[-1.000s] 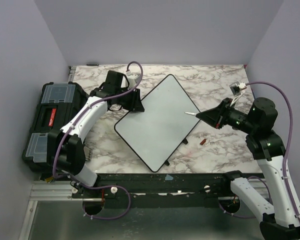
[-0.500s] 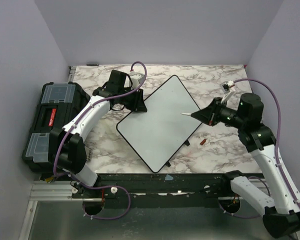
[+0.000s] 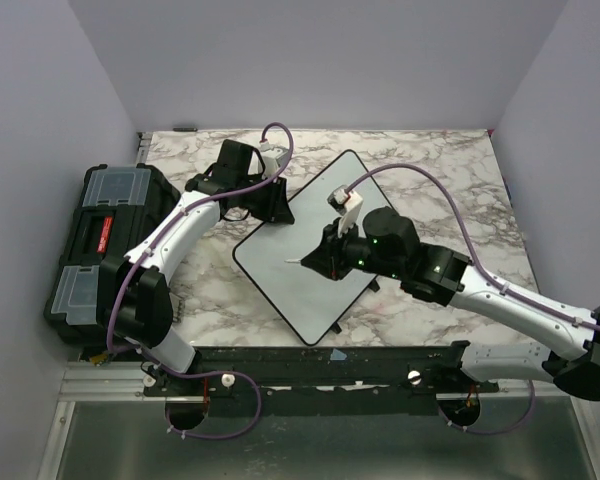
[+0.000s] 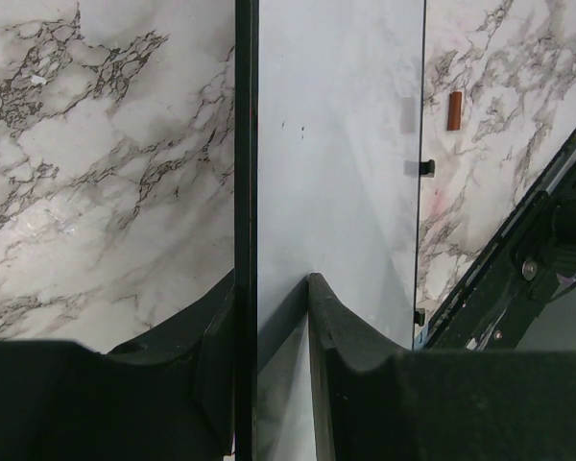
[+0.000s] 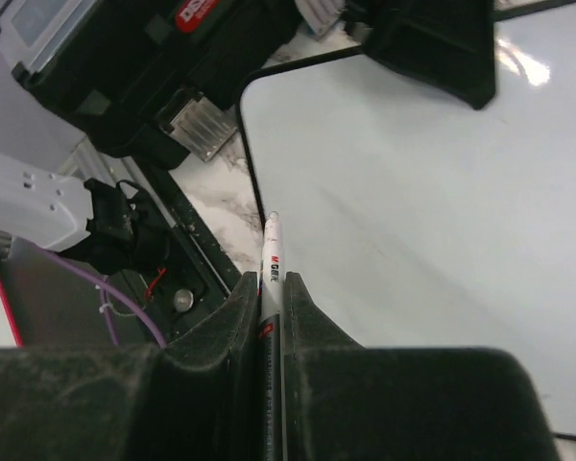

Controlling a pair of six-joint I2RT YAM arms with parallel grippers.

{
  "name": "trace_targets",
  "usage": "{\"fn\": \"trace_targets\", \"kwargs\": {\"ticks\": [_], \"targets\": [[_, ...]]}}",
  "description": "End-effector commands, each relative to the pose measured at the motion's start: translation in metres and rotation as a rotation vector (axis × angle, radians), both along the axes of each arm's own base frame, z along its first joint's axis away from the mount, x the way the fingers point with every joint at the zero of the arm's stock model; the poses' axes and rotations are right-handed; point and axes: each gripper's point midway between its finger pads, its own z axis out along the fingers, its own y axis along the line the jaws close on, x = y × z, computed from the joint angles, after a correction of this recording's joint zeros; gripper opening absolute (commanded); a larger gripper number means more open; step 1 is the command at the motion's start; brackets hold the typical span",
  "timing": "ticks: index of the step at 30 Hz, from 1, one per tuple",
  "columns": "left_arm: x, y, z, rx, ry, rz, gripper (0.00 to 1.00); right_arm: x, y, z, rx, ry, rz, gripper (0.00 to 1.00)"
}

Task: Write a sentence on the whiteboard

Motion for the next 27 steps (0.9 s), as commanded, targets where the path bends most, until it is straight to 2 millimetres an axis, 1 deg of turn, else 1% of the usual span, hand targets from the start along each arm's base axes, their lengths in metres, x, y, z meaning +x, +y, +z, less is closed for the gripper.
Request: {"fn": "trace_targets", "kwargs": {"ticks": [1, 4, 11, 15, 19, 27], "targets": [[-0.024, -0.011, -0.004, 0.004, 0.032, -0.085, 0.0, 0.009, 0.021, 0.017, 0.054, -0.134, -0.064, 0.01], [-0.024, -0.011, -0.005, 0.017, 0.025, -0.078, 0.0, 0.004, 0.033, 0.013, 0.08, -0.135, -0.041, 0.01], [-0.026, -0.014, -0.003, 0.031, 0.015, -0.077, 0.0, 0.001, 0.067, -0.005, 0.017, -0.147, 0.001, 0.01], [-0.026, -0.013, 0.0, 0.03, 0.006, -0.071, 0.0, -0.002, 0.08, -0.014, -0.002, -0.139, 0.021, 0.01], [-0.027, -0.014, 0.003, 0.026, -0.001, -0.072, 0.0, -0.003, 0.087, -0.019, -0.004, -0.138, 0.029, 0.01], [-0.029, -0.015, 0.005, 0.026, -0.005, -0.074, 0.0, -0.001, 0.091, -0.027, -0.016, -0.135, 0.021, 0.01]]}}
